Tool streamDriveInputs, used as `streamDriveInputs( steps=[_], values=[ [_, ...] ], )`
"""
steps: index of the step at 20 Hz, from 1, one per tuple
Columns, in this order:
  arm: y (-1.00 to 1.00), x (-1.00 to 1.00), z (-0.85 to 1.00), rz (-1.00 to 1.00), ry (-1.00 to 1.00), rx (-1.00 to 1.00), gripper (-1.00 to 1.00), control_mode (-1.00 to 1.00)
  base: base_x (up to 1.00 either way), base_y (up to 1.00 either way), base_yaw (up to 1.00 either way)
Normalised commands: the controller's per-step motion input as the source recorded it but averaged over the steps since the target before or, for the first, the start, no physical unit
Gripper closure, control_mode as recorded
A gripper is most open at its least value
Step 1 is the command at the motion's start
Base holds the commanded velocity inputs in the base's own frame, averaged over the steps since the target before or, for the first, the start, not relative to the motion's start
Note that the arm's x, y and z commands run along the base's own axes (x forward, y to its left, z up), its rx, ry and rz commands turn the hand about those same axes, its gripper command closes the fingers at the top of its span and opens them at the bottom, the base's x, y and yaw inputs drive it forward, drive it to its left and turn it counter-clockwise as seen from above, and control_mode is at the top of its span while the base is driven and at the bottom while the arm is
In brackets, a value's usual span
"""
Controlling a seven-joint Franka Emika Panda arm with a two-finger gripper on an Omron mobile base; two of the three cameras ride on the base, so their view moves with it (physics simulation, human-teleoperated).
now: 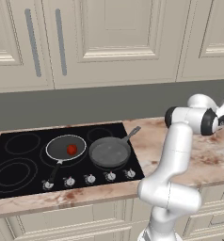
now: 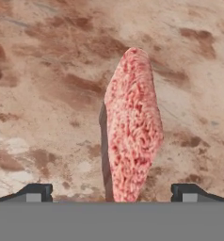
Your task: Place both pans onto different burners. Then place the bell pepper and the steak on different pans.
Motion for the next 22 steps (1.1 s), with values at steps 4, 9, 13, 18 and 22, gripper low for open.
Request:
streamDriveInputs(
  steps=[4,9,13,18,22],
  values=[
    [-0.05,0.13,-0.11,0.00,0.00,0.00,-1.00,-1.00,0.00,0.00,0.00],
    [-0.14,0.13,-0.02,0.00,0.00,0.00,-1.00,-1.00,0.00,0.00,0.00],
    [-0.14,0.10,-0.03,0.00,0.00,0.00,-1.00,-1.00,0.00,0.00,0.00],
    [-0.08,0.01,-0.11,0.00,0.00,0.00,-1.00,-1.00,0.00,0.00,0.00],
    [-0.01,0.00,-0.11,0.00,0.00,0.00,-1.00,-1.00,0.00,0.00,0.00]
  ],
)
